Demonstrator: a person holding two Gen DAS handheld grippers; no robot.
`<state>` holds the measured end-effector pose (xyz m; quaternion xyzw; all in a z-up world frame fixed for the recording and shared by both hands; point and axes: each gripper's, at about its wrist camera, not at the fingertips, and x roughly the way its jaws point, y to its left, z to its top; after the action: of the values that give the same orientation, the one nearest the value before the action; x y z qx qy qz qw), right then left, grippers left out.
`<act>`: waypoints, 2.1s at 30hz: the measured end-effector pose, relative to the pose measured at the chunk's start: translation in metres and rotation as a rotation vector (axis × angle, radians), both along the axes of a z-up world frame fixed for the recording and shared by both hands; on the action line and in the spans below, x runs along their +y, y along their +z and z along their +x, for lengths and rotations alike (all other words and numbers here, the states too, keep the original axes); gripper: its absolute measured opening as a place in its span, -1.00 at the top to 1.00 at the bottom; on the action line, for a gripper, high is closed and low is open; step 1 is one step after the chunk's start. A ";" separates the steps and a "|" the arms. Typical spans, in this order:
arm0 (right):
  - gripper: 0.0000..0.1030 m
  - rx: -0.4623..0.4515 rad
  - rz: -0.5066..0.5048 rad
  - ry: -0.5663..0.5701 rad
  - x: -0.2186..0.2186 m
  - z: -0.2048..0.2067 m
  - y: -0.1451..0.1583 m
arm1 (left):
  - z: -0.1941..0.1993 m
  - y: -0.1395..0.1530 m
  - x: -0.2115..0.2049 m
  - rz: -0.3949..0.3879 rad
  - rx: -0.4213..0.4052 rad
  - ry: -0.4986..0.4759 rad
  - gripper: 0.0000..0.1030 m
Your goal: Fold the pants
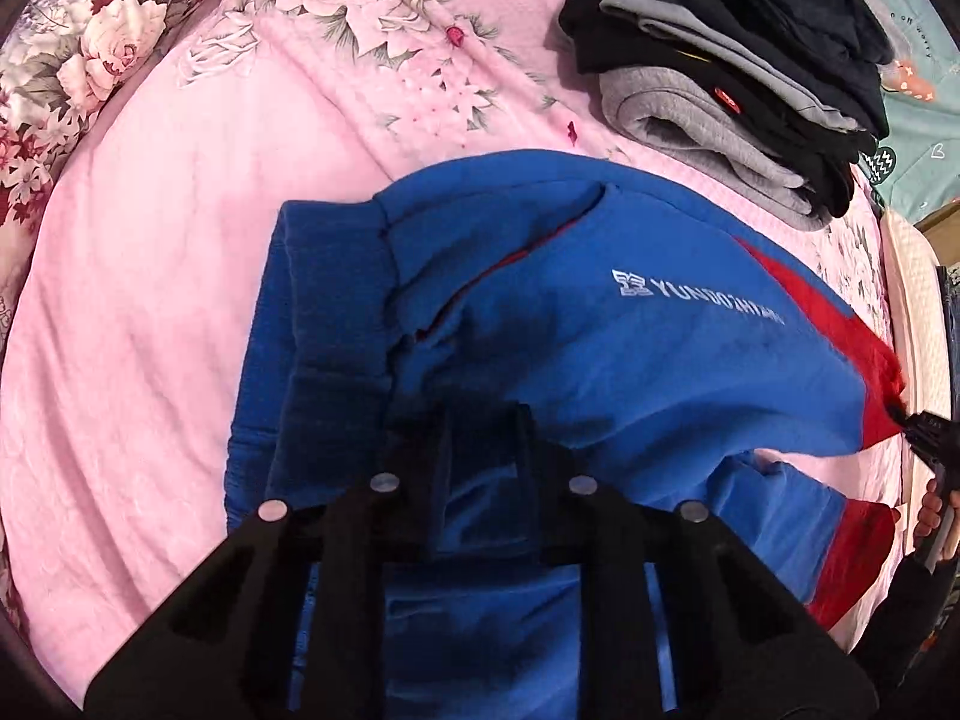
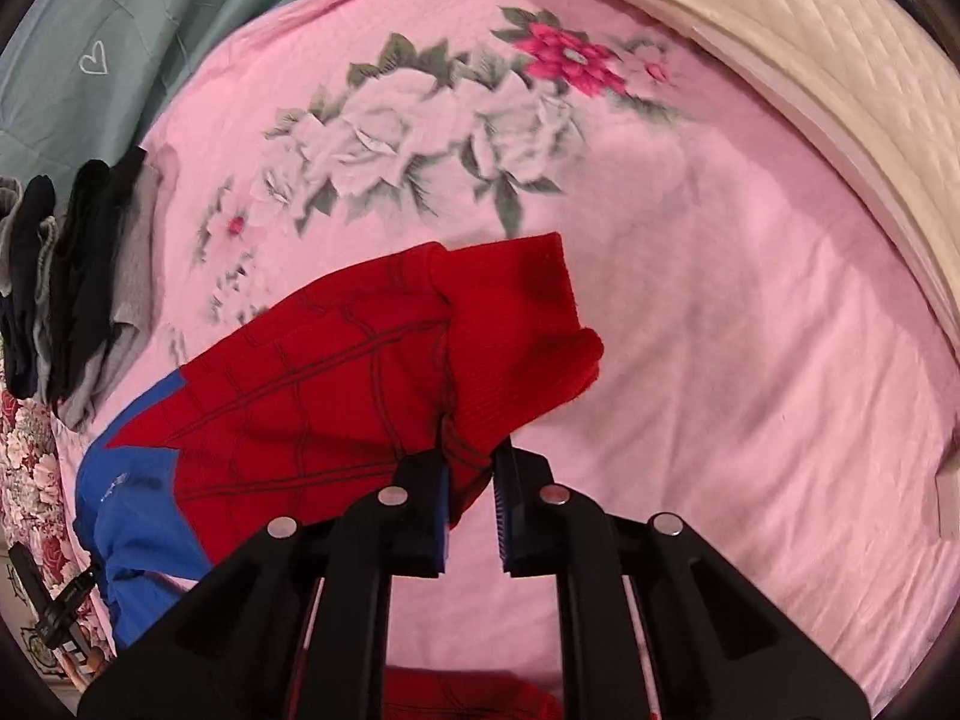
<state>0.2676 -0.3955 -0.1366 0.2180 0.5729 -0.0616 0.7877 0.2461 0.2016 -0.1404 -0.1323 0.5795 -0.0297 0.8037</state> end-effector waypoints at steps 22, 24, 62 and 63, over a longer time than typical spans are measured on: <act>0.12 -0.124 -0.256 0.292 0.133 -0.110 0.077 | 0.092 0.010 -0.002 0.176 -0.042 -0.686 -0.68; 0.10 -0.143 -0.294 0.383 0.170 -0.094 0.087 | 0.099 0.001 0.002 0.132 -0.029 -0.685 -0.68; 0.90 -0.225 -0.392 1.301 0.461 0.118 0.020 | 0.102 0.010 0.034 0.074 -0.140 -0.541 0.66; 0.90 -0.227 -0.399 1.296 0.462 0.115 0.019 | 0.099 0.014 0.033 0.083 -0.145 -0.541 0.67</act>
<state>0.3822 0.0661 -0.1178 -0.3130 0.4793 0.3410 0.7457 0.3454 0.2346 -0.1265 0.0628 0.5355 -0.2287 0.8105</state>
